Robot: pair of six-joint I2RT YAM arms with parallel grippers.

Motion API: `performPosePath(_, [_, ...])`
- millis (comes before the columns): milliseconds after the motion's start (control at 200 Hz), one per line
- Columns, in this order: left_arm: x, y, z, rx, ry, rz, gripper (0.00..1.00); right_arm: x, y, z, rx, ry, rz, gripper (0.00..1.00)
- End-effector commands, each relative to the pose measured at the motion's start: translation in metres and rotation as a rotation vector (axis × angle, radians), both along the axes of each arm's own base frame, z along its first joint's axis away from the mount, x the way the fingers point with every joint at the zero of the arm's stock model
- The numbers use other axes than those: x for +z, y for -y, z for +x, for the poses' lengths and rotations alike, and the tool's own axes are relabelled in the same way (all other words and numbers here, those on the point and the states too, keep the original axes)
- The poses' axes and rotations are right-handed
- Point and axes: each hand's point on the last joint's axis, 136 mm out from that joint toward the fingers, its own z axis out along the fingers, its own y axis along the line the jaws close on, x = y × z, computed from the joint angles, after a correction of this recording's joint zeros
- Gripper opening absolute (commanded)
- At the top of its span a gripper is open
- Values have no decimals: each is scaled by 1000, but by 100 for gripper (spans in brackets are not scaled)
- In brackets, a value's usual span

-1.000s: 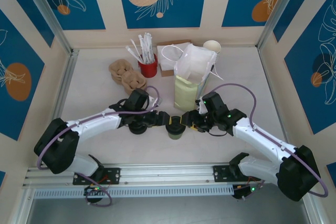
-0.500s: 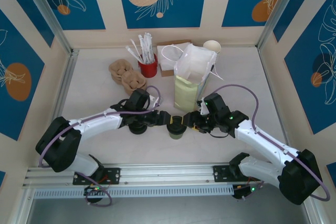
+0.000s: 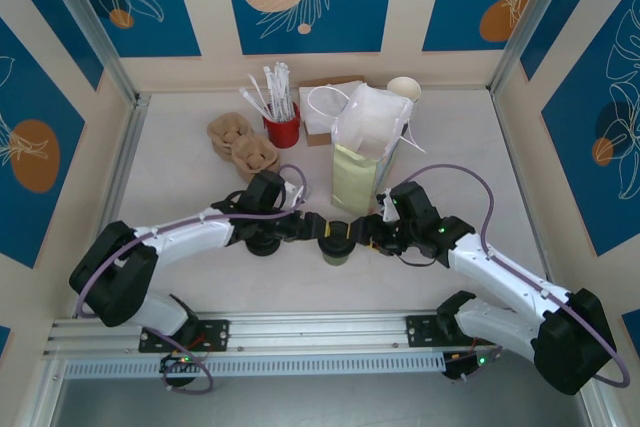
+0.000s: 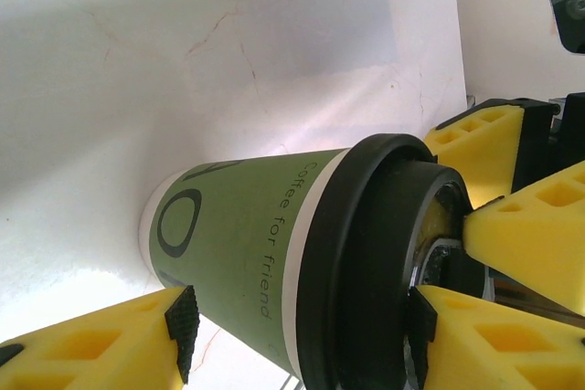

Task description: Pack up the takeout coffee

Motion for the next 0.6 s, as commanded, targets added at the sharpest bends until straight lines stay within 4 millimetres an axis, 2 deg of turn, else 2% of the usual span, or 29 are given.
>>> performPosePath(0, [-48,-19,-15,5,-72,139,62,-49,30,-24,-27,-125,-165,52])
performPosePath(505, [-72,-27,-21,18,-101,179,59,-63,36,-26,-52,-166,-164,52])
performPosePath(595, [-70,-26,-21,20,-98,170,57,-63,35,-27,-54,-172,-155,52])
